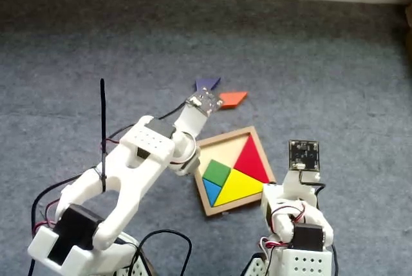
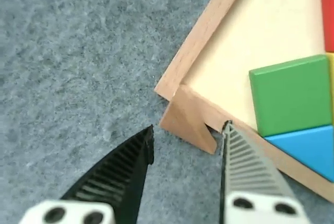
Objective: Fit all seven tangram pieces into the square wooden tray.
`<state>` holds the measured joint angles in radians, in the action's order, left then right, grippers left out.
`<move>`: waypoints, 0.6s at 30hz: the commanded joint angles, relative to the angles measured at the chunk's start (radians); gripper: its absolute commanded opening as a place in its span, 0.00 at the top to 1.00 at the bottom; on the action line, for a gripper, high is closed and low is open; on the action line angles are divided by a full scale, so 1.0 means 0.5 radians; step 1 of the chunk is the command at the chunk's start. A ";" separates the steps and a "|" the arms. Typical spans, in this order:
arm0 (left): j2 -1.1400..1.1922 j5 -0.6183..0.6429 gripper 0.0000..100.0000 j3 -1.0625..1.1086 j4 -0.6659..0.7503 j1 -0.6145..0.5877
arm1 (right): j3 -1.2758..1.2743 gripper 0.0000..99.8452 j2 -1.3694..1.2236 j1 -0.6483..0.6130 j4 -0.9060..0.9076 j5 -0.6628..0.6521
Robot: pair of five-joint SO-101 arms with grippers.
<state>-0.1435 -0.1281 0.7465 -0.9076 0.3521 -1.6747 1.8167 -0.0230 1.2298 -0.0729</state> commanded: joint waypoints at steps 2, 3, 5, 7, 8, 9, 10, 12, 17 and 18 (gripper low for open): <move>-0.044 0.018 0.80 0.026 0.055 0.014 | -0.207 0.75 0.017 0.020 0.014 -0.021; -0.005 0.018 0.80 0.017 0.055 0.026 | -0.207 0.75 0.017 0.020 0.014 -0.021; 0.075 0.018 0.80 -0.008 0.055 0.066 | -0.207 0.75 0.017 0.020 0.014 -0.021; 0.176 0.021 0.80 -0.121 0.046 0.084 | -0.207 0.75 0.017 0.020 0.014 -0.021; 0.226 0.025 0.80 -0.180 0.015 0.084 | -0.207 0.75 0.017 0.020 0.014 -0.021; 0.272 0.025 0.80 -0.244 -0.043 0.084 | -0.207 0.75 0.017 0.020 0.014 -0.021; 0.327 0.025 0.80 -0.302 -0.086 0.087 | -0.207 0.75 0.017 0.020 0.014 -0.021; 0.437 0.028 0.80 -0.425 -0.172 0.097 | -0.207 0.75 0.017 0.020 0.014 -0.021; 0.631 0.031 0.86 -0.655 -0.328 0.103 | -0.207 0.75 0.017 0.020 0.014 -0.021; 0.652 0.031 0.87 -0.671 -0.331 0.112 | -0.207 0.75 0.017 0.020 0.014 -0.021</move>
<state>0.1235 -0.1266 0.4918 -1.0625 0.3844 -1.6747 1.8167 -0.0230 1.2298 -0.0729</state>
